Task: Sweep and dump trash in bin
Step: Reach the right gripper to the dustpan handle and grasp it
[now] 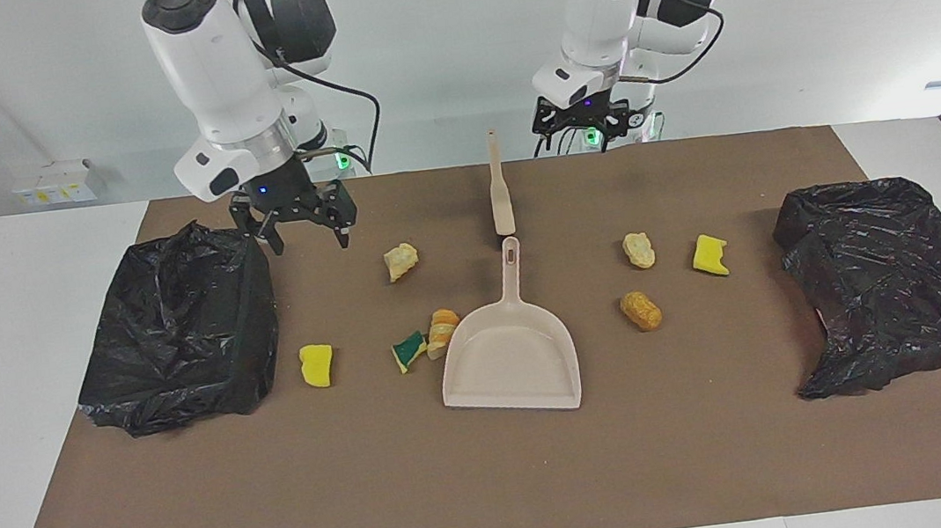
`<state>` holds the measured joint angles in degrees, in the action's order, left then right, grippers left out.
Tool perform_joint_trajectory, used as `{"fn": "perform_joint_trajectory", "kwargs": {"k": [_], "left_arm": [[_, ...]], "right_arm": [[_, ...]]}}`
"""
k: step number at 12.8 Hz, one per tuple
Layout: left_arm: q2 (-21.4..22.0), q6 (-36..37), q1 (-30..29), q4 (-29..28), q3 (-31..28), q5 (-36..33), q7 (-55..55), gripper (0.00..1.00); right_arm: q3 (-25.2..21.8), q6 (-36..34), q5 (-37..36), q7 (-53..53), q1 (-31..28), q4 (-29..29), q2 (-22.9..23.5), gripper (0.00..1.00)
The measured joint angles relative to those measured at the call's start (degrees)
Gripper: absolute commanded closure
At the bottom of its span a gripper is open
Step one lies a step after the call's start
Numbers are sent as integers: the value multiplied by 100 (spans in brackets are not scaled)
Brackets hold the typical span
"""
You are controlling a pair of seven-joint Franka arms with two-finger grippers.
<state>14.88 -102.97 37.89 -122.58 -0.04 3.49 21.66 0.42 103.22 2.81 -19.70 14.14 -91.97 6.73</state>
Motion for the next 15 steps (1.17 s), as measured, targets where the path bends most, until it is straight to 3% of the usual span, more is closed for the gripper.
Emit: {"fn": "perform_joint_trajectory", "kwargs": {"k": [7, 10, 13, 14, 15], "left_arm": [[-43, -1913, 1785, -1700, 14, 3, 1767, 0], [-128, -2674, 2225, -2320, 10, 3, 2041, 0], [-158, -2884, 2355, -2496, 8, 3, 2117, 0], [-158, -2894, 2361, -2496, 7, 3, 2136, 16], [-158, -2901, 2363, -2496, 6, 3, 2148, 42]], "right_arm": [[-7, 751, -11, -1130, 1118, 527, 1293, 0], [-12, 758, -57, -1508, 1564, 1022, 1896, 0], [-14, 920, -61, -1643, 1909, 1165, 2307, 0], [-12, 971, -61, -1649, 1994, 1168, 2394, 0], [-12, 1031, -51, -1655, 2055, 1169, 2446, 0]]}}
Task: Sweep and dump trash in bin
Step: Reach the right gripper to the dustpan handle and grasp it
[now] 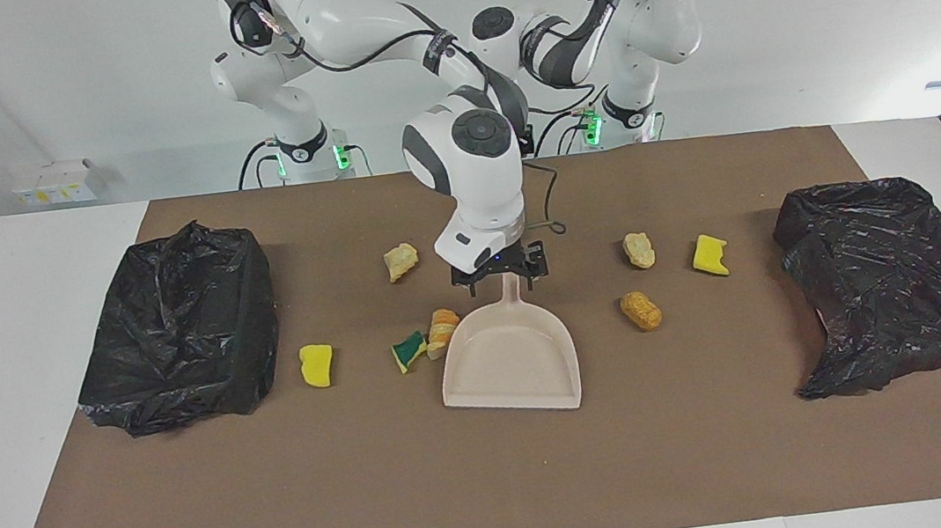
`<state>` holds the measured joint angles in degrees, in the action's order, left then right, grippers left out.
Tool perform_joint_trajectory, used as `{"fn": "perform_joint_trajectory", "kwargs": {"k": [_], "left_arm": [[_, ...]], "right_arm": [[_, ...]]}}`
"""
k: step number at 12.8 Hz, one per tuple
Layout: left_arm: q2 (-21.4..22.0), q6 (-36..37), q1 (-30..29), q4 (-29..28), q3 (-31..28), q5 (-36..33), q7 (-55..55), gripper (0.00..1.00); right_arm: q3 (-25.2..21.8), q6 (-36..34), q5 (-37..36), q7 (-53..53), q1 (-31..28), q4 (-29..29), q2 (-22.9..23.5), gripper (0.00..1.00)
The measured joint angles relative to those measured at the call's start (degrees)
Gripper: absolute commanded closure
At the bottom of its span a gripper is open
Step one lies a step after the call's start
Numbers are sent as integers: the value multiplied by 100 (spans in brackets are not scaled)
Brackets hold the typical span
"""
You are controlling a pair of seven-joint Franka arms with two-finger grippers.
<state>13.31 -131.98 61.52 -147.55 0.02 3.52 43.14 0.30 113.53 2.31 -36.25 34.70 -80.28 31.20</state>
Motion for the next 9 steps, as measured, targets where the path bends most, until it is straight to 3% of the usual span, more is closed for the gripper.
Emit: {"fn": "perform_joint_trajectory", "kwargs": {"k": [1, 2, 9], "left_arm": [[0, -1, 1, 0, 0, 0, 10, 81], [0, -1, 2, -1, -1, 0, 11, 97], [-35, 0, -38, -9, -92, 0, 29, 100]], "right_arm": [[2, 25, 18, -11, 41, -10, 22, 0], [3, 25, 45, -13, 51, -55, 25, 0], [22, 494, 209, -159, 176, -629, -2, 22]]}}
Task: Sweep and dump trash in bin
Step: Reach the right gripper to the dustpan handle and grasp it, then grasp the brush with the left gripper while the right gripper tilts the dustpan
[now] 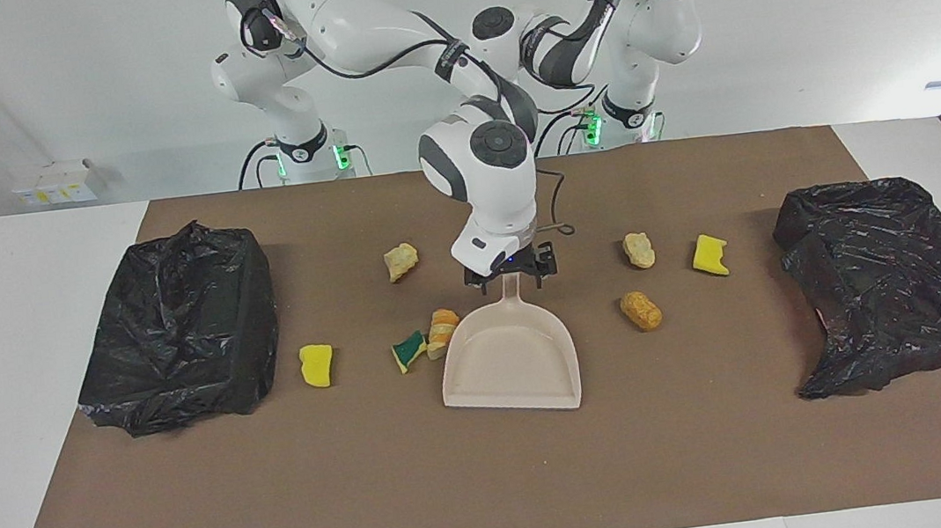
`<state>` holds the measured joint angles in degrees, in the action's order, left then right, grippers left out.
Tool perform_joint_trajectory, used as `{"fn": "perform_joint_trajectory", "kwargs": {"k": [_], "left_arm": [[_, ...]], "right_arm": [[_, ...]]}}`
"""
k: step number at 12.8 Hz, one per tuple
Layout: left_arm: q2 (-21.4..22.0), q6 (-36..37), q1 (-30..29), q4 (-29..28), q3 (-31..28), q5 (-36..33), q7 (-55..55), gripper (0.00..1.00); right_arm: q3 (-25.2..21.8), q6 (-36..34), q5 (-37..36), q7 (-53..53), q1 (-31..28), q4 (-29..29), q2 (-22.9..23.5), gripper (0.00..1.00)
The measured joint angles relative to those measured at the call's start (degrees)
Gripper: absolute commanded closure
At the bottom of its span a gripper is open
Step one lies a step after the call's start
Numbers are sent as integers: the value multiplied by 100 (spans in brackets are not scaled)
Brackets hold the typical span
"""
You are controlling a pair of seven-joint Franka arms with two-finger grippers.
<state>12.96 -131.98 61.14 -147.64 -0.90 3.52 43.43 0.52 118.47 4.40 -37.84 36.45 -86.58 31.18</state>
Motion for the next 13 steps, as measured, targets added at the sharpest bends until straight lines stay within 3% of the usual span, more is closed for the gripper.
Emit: {"fn": "perform_joint_trajectory", "kwargs": {"k": [1, 2, 4, 5, 6, 13], "left_arm": [[-3, 13, -89, 0, -27, 0, 0, 100], [-4, 41, -214, 5, -49, -1, 0, 100], [1, 167, -560, 54, -76, -9, -3, 100], [3, 217, -782, 95, -88, -34, -6, 100], [11, 292, -1054, 158, -96, -129, -49, 100], [163, 1508, -2802, 1159, -144, -358, -1816, 100]], "right_arm": [[2, 0, 13, -1, 0, -17, -11, 26], [3, 0, 18, -1, 0, -43, -29, 40], [3, -1, 34, -48, 0, -87, -71, 72], [4, -1, 38, -162, 0, -97, -81, 96], [5, -2, 40, -287, 0, -105, -86, 100], [43, -59, 52, -427, 2, -125, -145, 100]]}}
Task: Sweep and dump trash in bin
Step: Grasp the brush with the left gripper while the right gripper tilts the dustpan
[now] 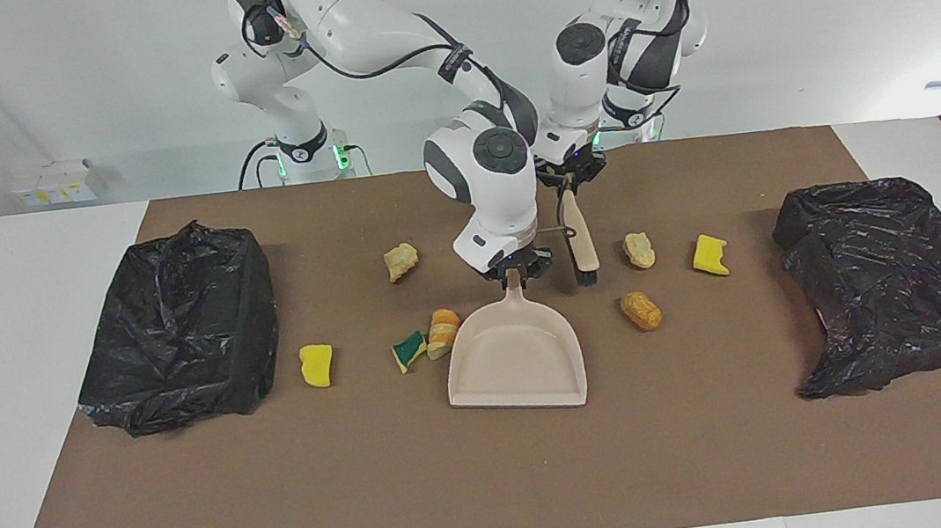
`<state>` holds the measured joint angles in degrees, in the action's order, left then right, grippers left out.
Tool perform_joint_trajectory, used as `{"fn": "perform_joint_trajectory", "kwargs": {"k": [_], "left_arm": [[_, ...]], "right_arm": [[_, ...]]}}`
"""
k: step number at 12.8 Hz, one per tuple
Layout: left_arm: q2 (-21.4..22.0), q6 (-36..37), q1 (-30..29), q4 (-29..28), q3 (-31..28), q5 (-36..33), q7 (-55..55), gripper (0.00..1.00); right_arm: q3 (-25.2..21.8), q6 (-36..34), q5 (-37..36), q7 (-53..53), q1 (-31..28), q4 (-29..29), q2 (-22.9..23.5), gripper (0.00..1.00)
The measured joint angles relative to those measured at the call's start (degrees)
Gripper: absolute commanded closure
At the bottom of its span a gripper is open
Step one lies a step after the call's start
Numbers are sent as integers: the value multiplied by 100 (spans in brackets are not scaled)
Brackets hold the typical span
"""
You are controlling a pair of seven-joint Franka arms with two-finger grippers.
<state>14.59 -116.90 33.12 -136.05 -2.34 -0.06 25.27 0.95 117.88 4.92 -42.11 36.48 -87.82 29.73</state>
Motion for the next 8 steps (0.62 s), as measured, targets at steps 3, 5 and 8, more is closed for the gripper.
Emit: {"fn": "perform_joint_trajectory", "kwargs": {"k": [3, 5, 8], "left_arm": [[-11, 65, -630, 157, -4, -133, -479, 100], [-50, 66, -1067, 230, -6, -299, -834, 100], [-182, 65, -1748, 347, -7, -572, -1198, 100]], "right_arm": [[24, 0, -6, 933, 7, 6, -132, 100], [14, -3, 0, 1811, -10, 6, -184, 100], [-5, -110, 0, 3063, -98, 5, -191, 100]]}}
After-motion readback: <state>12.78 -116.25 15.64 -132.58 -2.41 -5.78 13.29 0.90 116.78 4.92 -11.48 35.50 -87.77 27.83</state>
